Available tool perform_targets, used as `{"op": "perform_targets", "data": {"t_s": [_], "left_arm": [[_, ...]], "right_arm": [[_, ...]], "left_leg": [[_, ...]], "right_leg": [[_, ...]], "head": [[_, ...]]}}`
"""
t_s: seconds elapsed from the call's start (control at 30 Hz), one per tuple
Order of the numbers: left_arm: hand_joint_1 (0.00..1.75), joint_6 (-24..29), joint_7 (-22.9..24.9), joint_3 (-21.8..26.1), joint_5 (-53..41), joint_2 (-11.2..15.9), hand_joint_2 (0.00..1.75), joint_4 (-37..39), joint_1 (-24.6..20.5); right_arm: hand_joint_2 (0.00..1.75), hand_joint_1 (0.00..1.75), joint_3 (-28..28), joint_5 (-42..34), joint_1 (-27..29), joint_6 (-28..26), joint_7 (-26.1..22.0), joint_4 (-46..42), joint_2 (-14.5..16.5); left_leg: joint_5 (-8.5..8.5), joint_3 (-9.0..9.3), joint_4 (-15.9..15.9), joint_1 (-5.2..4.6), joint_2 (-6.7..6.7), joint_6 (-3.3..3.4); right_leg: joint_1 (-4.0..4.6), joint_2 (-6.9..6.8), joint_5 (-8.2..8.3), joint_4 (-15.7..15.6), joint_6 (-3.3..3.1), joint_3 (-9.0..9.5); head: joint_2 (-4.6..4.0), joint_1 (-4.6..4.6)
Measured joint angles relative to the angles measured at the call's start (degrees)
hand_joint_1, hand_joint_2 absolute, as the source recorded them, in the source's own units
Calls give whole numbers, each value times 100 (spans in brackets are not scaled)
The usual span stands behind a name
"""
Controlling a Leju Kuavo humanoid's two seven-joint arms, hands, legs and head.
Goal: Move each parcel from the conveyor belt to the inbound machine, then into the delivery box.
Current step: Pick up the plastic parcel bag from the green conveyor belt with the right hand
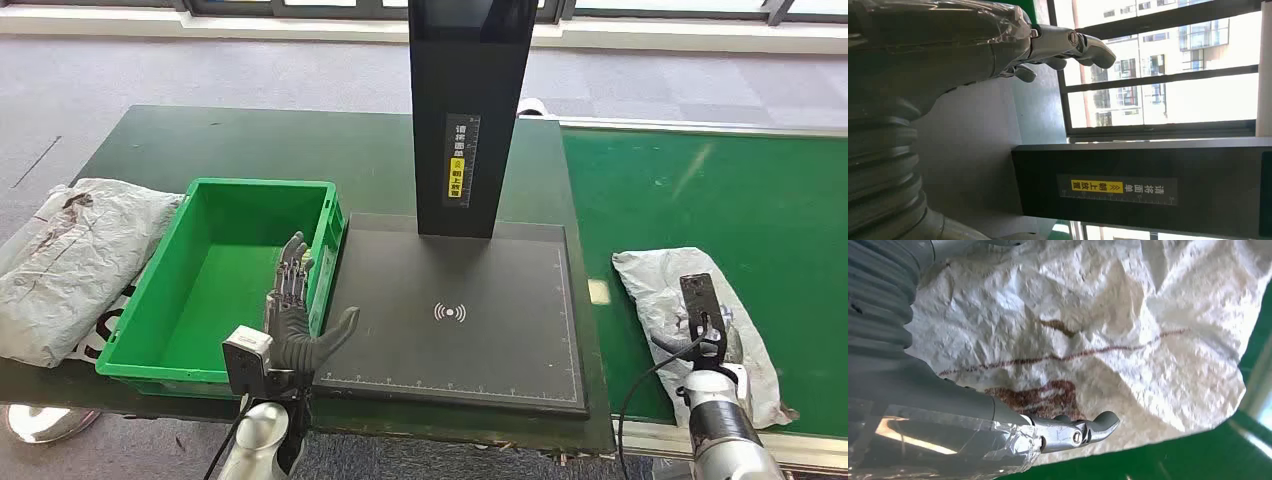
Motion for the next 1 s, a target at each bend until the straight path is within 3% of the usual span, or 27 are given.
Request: {"op": "perform_targets", "data": {"t_s": [0.43, 0.47, 0.57, 0.6, 0.73, 1.0], "left_arm": [[0, -36, 1, 0, -45, 0, 175, 2, -1], [0, -41, 0, 0, -45, 0, 175, 2, -1], [0, -67, -1, 0, -44, 0, 175, 3, -1], [0, -78, -1, 0, -44, 0, 175, 3, -2], [0, -92, -1, 0, -44, 0, 175, 3, -2], [0, -54, -1, 0, -46, 0, 175, -17, 1]], "right_arm": [[175, 0, 331, 239, 10, 530, 177, 159, -3], [175, 33, 345, 263, 10, 557, 214, 164, -4], [175, 164, 435, 438, 8, 731, 440, 189, -20], [175, 175, 486, 534, 8, 826, 551, 199, -33], [175, 175, 683, 779, -25, 1043, 805, 217, -93], [175, 175, 780, 830, -99, 934, 848, 218, -132]], "left_leg": [[-2, 1, 0, -1, 2, 2], [-2, 1, 0, -1, 2, 2], [-2, 3, 0, -1, 2, 2], [-2, 3, 0, -1, 2, 2], [-2, 4, 0, -1, 3, 2], [-3, 9, 1, 0, 8, 3]], "right_leg": [[-1, 1, -2, -3, 3, -1], [-1, 1, -2, -3, 3, -2], [-1, 2, -2, -3, 3, -1], [-1, 2, -2, -3, 3, -1], [-1, 3, -2, -3, 3, 2], [0, 9, -2, -5, 4, 7]], "head": [[0, -1], [0, -1], [0, -1], [0, -1], [0, -1], [0, -1]]}}
